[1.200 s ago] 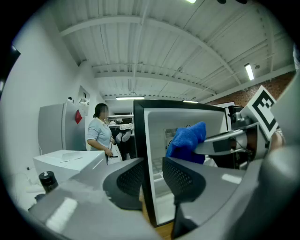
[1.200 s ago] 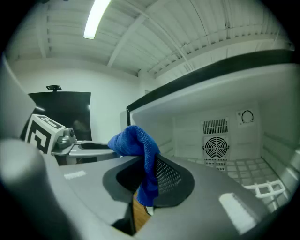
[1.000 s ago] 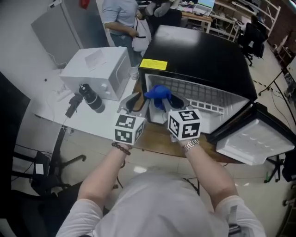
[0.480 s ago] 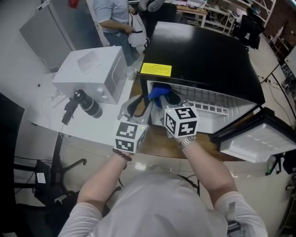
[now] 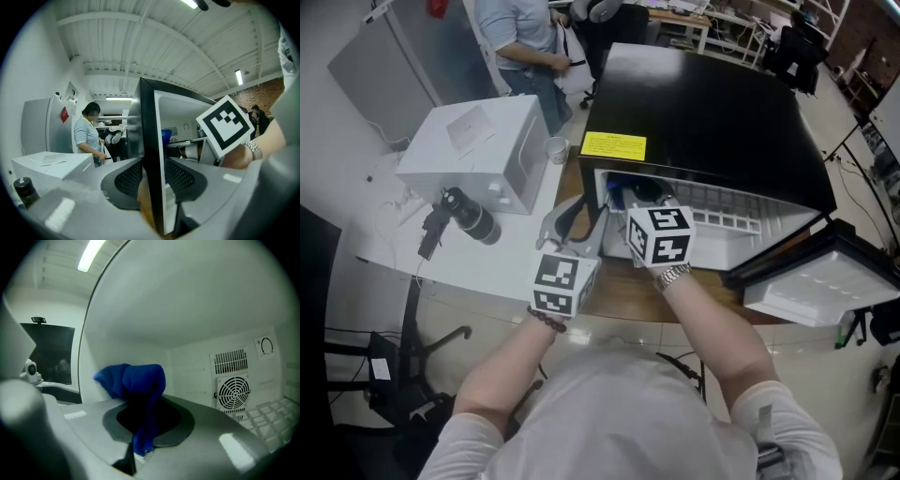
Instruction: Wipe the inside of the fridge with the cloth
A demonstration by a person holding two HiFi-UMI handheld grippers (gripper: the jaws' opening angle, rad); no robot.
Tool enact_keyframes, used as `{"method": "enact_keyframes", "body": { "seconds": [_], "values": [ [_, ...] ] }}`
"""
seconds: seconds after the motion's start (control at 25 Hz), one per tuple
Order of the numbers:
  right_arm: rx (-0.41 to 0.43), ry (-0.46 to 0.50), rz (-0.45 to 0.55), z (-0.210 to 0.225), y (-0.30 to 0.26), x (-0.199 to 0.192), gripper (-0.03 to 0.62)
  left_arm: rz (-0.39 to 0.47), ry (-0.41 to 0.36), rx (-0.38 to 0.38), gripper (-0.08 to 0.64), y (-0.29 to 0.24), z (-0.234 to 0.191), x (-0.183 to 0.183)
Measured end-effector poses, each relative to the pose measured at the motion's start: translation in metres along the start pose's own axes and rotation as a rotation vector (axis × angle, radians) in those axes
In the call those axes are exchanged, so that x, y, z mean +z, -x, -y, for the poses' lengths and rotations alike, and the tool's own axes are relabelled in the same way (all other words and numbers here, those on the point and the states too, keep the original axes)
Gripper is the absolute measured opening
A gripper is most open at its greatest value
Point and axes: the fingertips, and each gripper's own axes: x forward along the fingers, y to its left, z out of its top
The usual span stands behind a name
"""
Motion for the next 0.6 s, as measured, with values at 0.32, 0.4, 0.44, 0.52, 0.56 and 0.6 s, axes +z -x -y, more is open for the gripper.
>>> {"method": "enact_keyframes", "body": {
  "seconds": [0.32, 0.4, 0.44, 0.52, 0.56, 0.6],
  "values": [
    [-0.071, 0.043, 0.007, 0.016, -0.02, 0.001, 0.044, -0.006, -0.001, 0.012, 0.144, 0.0, -0.001, 0.001],
    [-0.087, 0.052, 0.004, 0.019, -0.024, 0.002, 0.044, -0.009, -0.003, 0.013, 0.144, 0.0, -0.001, 0.0],
    [-0.094, 0.055, 0.003, 0.021, -0.026, 0.002, 0.044, -0.011, -0.004, 0.013, 0.144, 0.0, -0.001, 0.0],
    [-0.103, 0.061, 0.001, 0.024, -0.03, 0.003, 0.044, -0.013, -0.004, 0.014, 0.144, 0.0, -0.001, 0.0],
    [-0.106, 0.065, 0.001, 0.026, -0.032, 0.004, 0.044, -0.013, -0.005, 0.015, 0.144, 0.0, -0.001, 0.0],
    [-0.11, 0.07, 0.002, 0.028, -0.034, 0.005, 0.043, -0.013, -0.005, 0.017, 0.144, 0.0, -0.001, 0.001]
  ]
}}
